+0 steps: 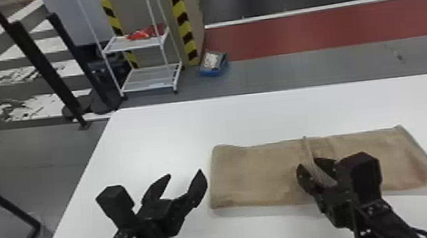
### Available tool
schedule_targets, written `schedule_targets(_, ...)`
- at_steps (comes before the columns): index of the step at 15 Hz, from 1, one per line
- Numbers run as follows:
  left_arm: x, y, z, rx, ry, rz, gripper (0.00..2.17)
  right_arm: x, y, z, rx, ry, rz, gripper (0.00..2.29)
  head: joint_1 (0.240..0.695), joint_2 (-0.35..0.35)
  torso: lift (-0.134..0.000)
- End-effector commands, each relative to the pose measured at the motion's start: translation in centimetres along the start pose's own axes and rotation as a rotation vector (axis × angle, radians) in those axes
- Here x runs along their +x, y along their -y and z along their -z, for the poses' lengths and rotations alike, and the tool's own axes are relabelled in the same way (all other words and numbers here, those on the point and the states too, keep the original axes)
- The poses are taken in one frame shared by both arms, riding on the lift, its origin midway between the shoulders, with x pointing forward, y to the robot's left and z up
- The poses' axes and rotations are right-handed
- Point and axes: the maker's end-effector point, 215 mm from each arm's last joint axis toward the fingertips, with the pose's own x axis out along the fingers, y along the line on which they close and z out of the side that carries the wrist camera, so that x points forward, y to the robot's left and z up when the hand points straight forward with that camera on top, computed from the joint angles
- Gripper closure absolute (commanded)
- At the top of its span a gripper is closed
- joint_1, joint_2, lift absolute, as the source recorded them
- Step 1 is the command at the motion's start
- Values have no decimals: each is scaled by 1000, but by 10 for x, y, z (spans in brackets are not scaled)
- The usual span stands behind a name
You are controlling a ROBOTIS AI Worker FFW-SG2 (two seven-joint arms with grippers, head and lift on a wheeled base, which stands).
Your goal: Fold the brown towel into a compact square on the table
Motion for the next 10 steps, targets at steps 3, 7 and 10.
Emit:
schedule_targets(3, 0, 0, 1, -5, -1, -1, 73, -6, 6, 7, 6, -7, 13, 427, 695, 220, -118)
schedule_targets(7, 0, 2, 2, -5, -1, 2, 73, -4, 5, 20, -5, -48, 12, 427, 695, 214, -118)
schedule_targets(10, 0, 1, 1, -5, -1, 2, 73, -3, 5, 27, -15, -64, 13, 427, 695, 212, -118)
